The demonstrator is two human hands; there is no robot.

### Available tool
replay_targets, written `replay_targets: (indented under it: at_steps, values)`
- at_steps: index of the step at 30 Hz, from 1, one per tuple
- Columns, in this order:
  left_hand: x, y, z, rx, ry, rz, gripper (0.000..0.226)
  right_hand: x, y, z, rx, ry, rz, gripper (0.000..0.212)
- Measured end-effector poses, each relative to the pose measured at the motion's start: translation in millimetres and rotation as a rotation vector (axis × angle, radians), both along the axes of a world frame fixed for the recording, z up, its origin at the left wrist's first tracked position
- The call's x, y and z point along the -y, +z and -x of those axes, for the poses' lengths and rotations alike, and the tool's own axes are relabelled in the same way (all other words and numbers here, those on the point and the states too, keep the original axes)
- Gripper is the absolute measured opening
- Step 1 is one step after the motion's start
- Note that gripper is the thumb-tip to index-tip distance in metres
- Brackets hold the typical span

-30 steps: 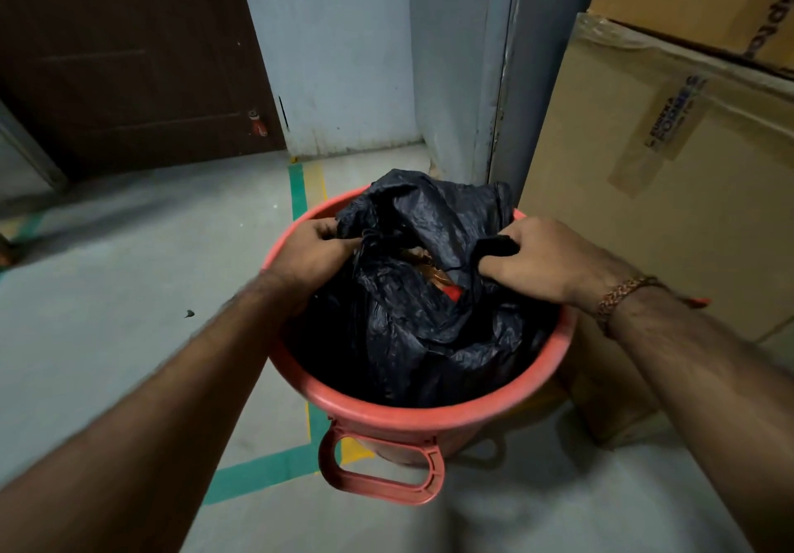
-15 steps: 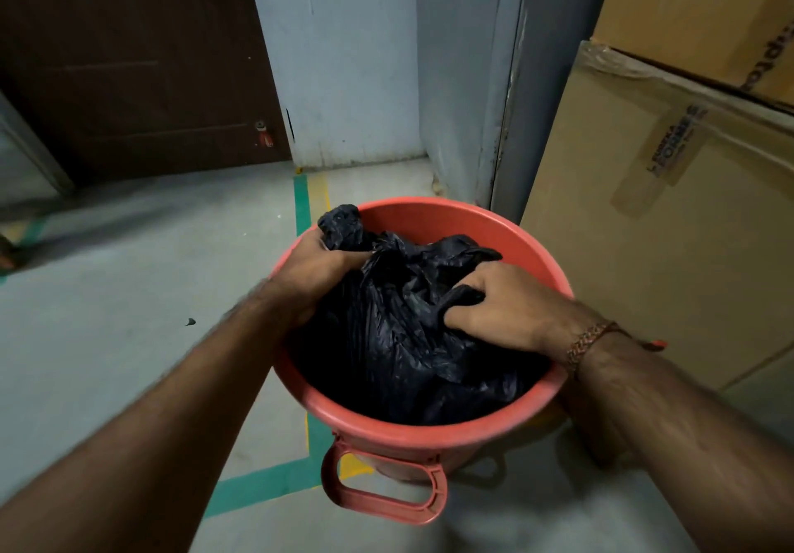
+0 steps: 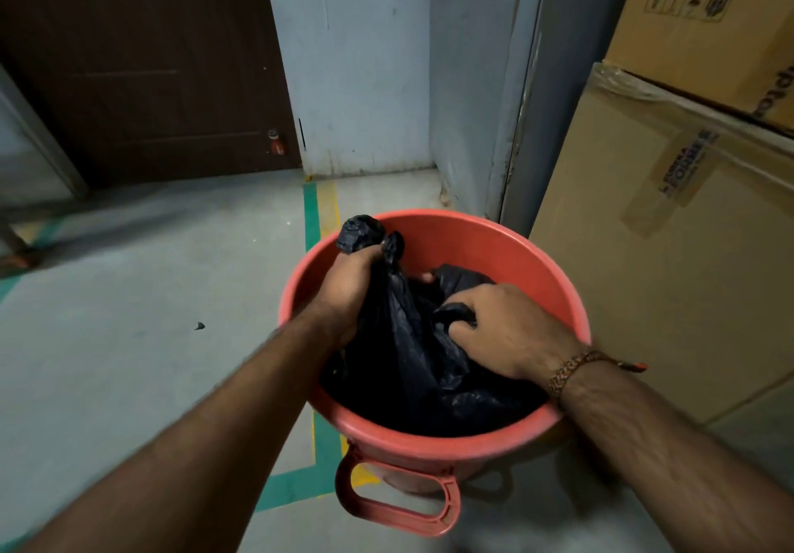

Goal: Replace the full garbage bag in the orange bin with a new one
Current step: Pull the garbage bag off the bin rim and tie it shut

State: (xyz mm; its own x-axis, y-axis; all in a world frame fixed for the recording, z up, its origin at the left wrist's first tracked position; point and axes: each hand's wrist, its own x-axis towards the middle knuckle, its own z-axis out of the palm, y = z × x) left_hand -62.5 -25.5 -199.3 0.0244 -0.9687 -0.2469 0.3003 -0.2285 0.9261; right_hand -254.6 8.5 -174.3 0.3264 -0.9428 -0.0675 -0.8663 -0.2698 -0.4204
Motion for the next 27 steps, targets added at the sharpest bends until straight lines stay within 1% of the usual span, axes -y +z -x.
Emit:
replay_targets:
  at_steps: [1, 2, 3, 4, 5, 6, 7, 8, 9, 10, 11, 12, 14, 15, 16, 17, 18, 19, 20, 21, 22, 23, 24, 25, 26, 27]
  values:
    - [1, -1, 3, 0.028, 0.019, 0.000, 0.030, -1, -1, -1, -0.022, 0.013, -0.009, 0.022]
    - [3, -2, 5, 0.071, 0.046, 0.011, 0.029, -3, 0, -4, -0.021, 0.031, -0.024, 0.018]
    - [5, -3, 5, 0.095, 0.060, 0.020, 0.028, -4, 3, -7, -0.010, 0.048, -0.053, 0.019]
    - [8, -4, 5, 0.122, 0.065, 0.020, 0.029, -6, 6, -8, 0.001, 0.058, -0.098, 0.024]
    - [10, -5, 3, 0.146, 0.064, 0.016, 0.030, -4, 8, -8, -0.006, 0.044, -0.157, 0.036]
    - [12, -7, 2, 0.182, 0.066, 0.006, 0.031, -2, 10, -7, -0.008, 0.010, -0.209, 0.053]
    - [14, -11, 1, 0.213, 0.078, -0.001, 0.031, 0, 12, -5, 0.017, -0.036, -0.251, 0.065]
    - [15, -14, 0, 0.238, 0.080, -0.005, 0.029, 2, 12, -3, 0.076, -0.083, -0.264, 0.067]
    - [17, -17, -1, 0.255, 0.080, -0.018, 0.026, 5, 12, 0, 0.149, -0.124, -0.241, 0.057]
    - [18, -19, -2, 0.271, 0.081, -0.024, 0.025, 8, 12, 3, 0.211, -0.180, -0.206, 0.042]
    - [19, -20, -2, 0.282, 0.085, -0.039, 0.027, 8, 14, 6, 0.279, -0.278, -0.175, 0.030]
    - [20, -20, -2, 0.295, 0.087, -0.056, 0.031, 8, 14, 10, 0.373, -0.408, -0.138, 0.025]
    - [21, -20, -2, 0.338, 0.097, -0.081, 0.035, 8, 11, 15, 0.609, -0.677, -0.106, 0.021]
    - [20, -19, 0, 0.362, 0.094, -0.086, 0.034, 10, 7, 18, 0.725, -0.790, -0.125, 0.024]
    - [20, -19, 1, 0.387, 0.088, -0.082, 0.033, 11, 3, 21, 0.809, -0.853, -0.149, 0.031]
    - [20, -19, 2, 0.421, 0.081, -0.072, 0.032, 14, 1, 22, 0.893, -0.873, -0.187, 0.036]
    - [20, -19, 3, 0.453, 0.064, -0.057, 0.031, 16, 2, 22, 0.983, -0.870, -0.261, 0.035]
    - [21, -20, 3, 0.490, 0.061, -0.055, 0.032, 13, 12, 18, 1.097, -0.840, -0.360, 0.028]
    - [21, -21, 2, 0.523, 0.067, -0.052, 0.032, 12, 21, 15, 1.167, -0.772, -0.481, 0.020]
    - [20, -21, 2, 0.552, 0.070, -0.053, 0.033, 10, 30, 14, 1.213, -0.665, -0.585, 0.016]
    - [19, -20, 1, 0.565, 0.072, -0.054, 0.034, 10, 35, 16, 1.230, -0.543, -0.687, 0.024]
    - [20, -21, 0, 0.569, 0.076, -0.054, 0.035, 10, 36, 21, 1.198, -0.417, -0.755, 0.052]
    - [20, -21, -1, 0.573, 0.077, -0.053, 0.034, 12, 34, 27, 1.083, -0.308, -0.756, 0.086]
    - [20, -21, -1, 0.574, 0.070, -0.056, 0.032, 14, 31, 33, 0.902, -0.259, -0.689, 0.107]
    - [20, -21, -1, 0.557, 0.070, -0.056, 0.031, 13, 29, 37, 0.722, -0.235, -0.611, 0.106]
    - [21, -21, 0, 0.523, 0.067, -0.058, 0.029, 13, 29, 39, 0.588, -0.225, -0.571, 0.091]
